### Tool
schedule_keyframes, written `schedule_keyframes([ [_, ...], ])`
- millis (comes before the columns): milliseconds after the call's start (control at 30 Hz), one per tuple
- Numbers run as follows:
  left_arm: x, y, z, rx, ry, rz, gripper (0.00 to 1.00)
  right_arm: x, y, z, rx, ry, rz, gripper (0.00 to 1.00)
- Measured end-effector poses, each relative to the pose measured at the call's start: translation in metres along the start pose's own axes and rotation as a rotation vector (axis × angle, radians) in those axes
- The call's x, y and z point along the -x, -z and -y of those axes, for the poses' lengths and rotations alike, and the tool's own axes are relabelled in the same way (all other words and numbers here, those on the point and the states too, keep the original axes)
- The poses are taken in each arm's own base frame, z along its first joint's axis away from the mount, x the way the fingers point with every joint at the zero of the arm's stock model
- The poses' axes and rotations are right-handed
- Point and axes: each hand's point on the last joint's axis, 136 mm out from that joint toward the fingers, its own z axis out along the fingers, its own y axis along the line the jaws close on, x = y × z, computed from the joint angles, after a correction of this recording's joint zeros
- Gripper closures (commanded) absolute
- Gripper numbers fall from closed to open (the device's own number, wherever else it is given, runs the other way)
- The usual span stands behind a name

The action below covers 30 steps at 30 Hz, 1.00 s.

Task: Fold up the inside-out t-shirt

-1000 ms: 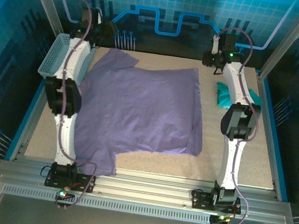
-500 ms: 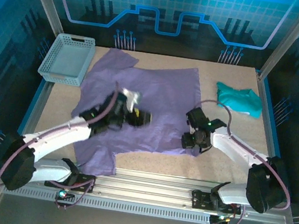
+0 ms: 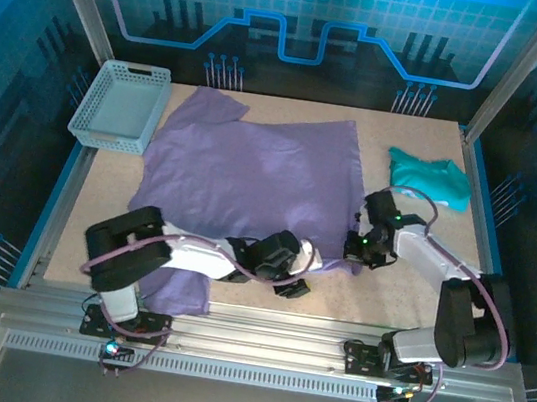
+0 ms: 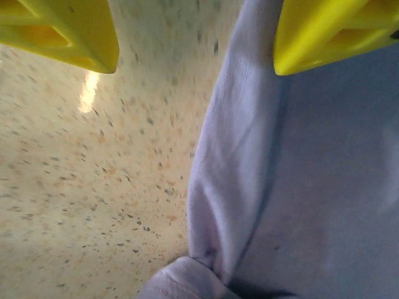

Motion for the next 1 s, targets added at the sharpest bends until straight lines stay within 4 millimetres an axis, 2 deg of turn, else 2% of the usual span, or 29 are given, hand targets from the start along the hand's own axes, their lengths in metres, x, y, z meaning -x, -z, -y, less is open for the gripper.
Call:
schedule_keyframes([
  [100, 0.005, -0.024, -0.008, 0.053, -0.052, -0.004, 0.58, 0.005, 0.006, -0.008, 0.117, -0.027, -0.003, 0.92],
  [167, 0.01, -0.03, -0.011, 0.067, -0.065, 0.01, 0.72, 0.007, 0.01, -0.014, 0.188, -0.044, -0.013, 0.92],
  [233, 0.016, -0.032, -0.014, 0.089, -0.066, 0.03, 0.96, 0.014, 0.011, -0.02, 0.256, -0.067, -0.024, 0.91],
  [267, 0.017, -0.032, -0.016, 0.091, -0.058, 0.035, 1.0, 0.018, 0.011, -0.022, 0.278, -0.078, -0.026, 0.88],
  [400, 0.018, -0.032, -0.022, 0.047, 0.022, 0.048, 1.0, 0.053, 0.006, -0.02, 0.302, -0.13, -0.009, 0.71],
  [467, 0.019, -0.03, -0.026, -0.002, 0.102, 0.054, 1.0, 0.069, 0.004, -0.013, 0.257, -0.133, 0.025, 0.64],
  [533, 0.021, -0.027, -0.032, -0.056, 0.198, 0.066, 1.0, 0.073, 0.009, -0.005, 0.168, -0.112, 0.075, 0.57],
  [633, 0.024, -0.017, -0.04, -0.124, 0.322, 0.091, 1.0, 0.059, 0.029, -0.007, 0.07, -0.04, 0.172, 0.47],
  [733, 0.029, -0.008, -0.041, -0.201, 0.433, 0.117, 1.0, 0.023, 0.042, -0.023, 0.037, 0.06, 0.257, 0.39],
  [867, 0.034, -0.002, -0.038, -0.29, 0.539, 0.134, 1.0, -0.015, 0.028, -0.024, 0.003, 0.14, 0.279, 0.34],
  [933, 0.038, 0.001, -0.036, -0.33, 0.577, 0.143, 1.0, -0.025, 0.014, -0.018, -0.032, 0.153, 0.266, 0.34],
  [1000, 0.04, 0.003, -0.034, -0.36, 0.604, 0.148, 1.0, -0.026, 0.004, -0.014, -0.062, 0.153, 0.254, 0.35],
])
